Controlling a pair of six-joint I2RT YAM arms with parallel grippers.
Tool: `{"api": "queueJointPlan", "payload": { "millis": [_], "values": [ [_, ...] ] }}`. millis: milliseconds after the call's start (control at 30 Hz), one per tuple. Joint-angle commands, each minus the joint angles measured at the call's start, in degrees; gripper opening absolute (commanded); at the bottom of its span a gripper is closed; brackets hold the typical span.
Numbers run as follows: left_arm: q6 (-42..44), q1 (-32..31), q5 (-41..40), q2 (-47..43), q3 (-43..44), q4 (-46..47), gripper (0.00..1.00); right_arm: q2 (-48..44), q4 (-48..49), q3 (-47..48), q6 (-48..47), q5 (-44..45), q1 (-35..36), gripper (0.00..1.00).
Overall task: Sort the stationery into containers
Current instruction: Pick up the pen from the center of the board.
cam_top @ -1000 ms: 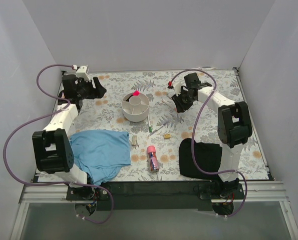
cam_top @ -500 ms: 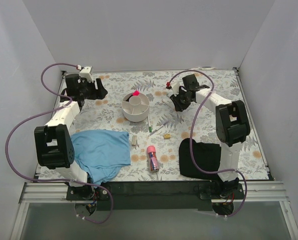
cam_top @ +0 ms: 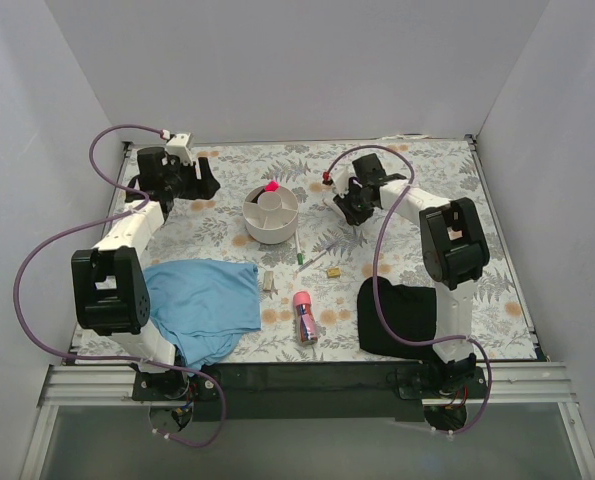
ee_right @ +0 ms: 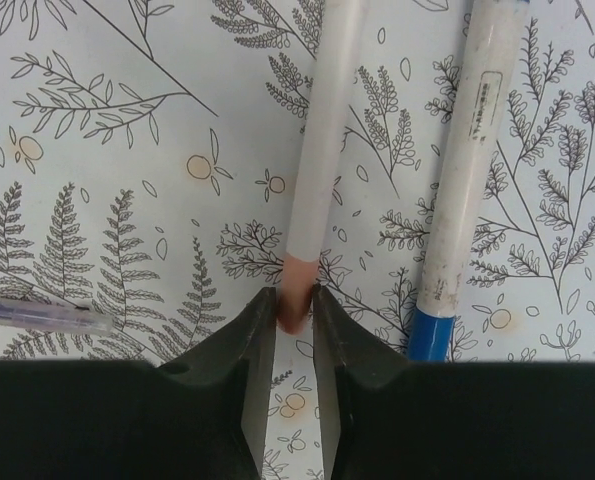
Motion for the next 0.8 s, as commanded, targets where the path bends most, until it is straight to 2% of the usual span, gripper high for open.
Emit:
{"api": "queueJointPlan", "payload": {
  "millis": [0,167,300,433,467,567,667,700,767],
  "values": [
    [1.0,-0.3,-0.4,-1.1,1.0,-0.1,0.64,2.7,1.0,0.8,-1.4,4.3,1.1,0.24],
    [1.1,-0.3,-0.5,-3.3,-1.2,0.3,0.64,2.4,-1.8,1.2,-3.7,8.6,2.2,0.01],
    [1.5,-0.3,-0.9,-6.6,-4.5,2.5,0.65,-4.1,-4.5,2.0,-10.6,13.0,2.2,0.01],
    [1.3,-0.3,-3.2,-10.5,-9.2,4.8,0.65,-14.6,-4.8,0.2,-24.4,16.1,2.5,0.01],
    [0.8,-0.2,-3.8,-11.0,-9.7,4.8,0.65,-18.5,-4.6,-0.4,-31.2,17.6,2.6,0.01],
    [-3.3,-0.2,-6.5,-13.1,-10.7,3.9,0.65,-24.4,-4.0,-0.8,-42.9,20.3,3.8,0.01],
    [-5.0,-0.1,-6.4,-14.9,-11.0,2.8,0.66,-28.8,-0.5,-2.8,-52.3,21.6,6.0,0.01],
    [-5.2,-0.1,-6.7,-15.5,-11.4,3.1,0.66,-29.9,1.5,-6.1,-59.6,21.8,7.3,0.01],
    [-5.7,-0.1,-6.6,-17.0,-12.1,3.5,0.67,-32.2,8.6,-9.2,-66.2,21.5,8.5,0.01]
  ]
}}
